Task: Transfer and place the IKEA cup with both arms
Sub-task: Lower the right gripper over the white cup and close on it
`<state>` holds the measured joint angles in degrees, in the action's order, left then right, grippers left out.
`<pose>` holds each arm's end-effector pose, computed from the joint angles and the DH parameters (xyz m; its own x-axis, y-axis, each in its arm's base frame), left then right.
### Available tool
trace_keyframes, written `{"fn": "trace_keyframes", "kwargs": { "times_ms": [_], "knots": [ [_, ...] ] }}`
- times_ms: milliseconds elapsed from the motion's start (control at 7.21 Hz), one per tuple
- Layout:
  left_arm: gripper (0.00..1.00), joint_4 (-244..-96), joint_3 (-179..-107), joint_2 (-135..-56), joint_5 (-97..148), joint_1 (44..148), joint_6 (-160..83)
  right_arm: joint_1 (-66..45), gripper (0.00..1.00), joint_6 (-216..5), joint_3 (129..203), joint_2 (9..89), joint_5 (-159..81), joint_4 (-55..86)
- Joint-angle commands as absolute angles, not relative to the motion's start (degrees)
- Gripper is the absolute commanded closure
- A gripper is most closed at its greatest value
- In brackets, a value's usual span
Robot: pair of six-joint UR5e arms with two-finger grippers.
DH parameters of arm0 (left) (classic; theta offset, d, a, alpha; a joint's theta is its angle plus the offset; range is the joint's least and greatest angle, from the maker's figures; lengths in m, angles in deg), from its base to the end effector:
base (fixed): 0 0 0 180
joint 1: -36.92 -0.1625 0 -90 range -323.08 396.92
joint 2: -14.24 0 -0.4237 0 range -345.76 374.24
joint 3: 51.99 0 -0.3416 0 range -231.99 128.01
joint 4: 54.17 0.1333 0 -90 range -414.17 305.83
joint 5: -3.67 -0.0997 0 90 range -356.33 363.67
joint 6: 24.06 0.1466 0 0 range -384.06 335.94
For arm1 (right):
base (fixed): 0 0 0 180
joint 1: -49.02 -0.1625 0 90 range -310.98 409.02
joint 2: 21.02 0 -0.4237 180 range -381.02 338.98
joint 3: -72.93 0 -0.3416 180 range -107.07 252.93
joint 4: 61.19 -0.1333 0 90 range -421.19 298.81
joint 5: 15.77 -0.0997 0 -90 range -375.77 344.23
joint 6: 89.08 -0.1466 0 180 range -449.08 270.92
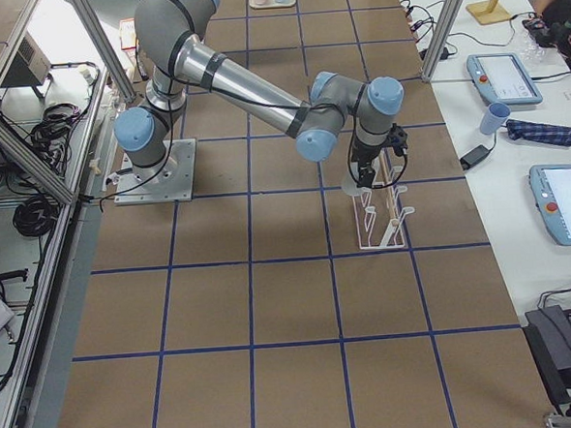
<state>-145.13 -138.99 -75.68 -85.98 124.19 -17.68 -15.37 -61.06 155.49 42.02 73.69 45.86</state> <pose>-0.1128 -0.4515 0.4617 -0.9980 0.0638 0.0020 0.0637 0.9973 -0.0374 -0.1411 -0.6059 0.2753 -0.9987 -0.0414 -0.0286 -0.0423 0.9985 0.0336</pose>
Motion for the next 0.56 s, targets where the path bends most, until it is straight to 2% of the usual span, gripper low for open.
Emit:
{"fn": "trace_keyframes", "kwargs": {
  "times_ms": [0, 139, 278, 416],
  "knots": [
    [0.0, -145.1, -139.0, -75.7, -86.0, 124.2, -17.6, -15.4, 0.34, -61.1, 155.5, 42.0, 73.4, 45.8],
    [0.0, -145.1, -139.0, -75.7, -86.0, 124.2, -17.6, -15.4, 0.42, -61.2, 155.5, 42.0, 73.3, 45.8],
    [0.0, -145.1, -139.0, -75.7, -86.0, 124.2, -17.6, -15.4, 0.45, -61.1, 155.5, 42.0, 73.3, 45.8],
    [0.0, -145.1, -139.0, -75.7, -86.0, 124.2, -17.7, -15.4, 0.58, -61.1, 155.1, 42.0, 73.3, 45.7]
  ]
}}
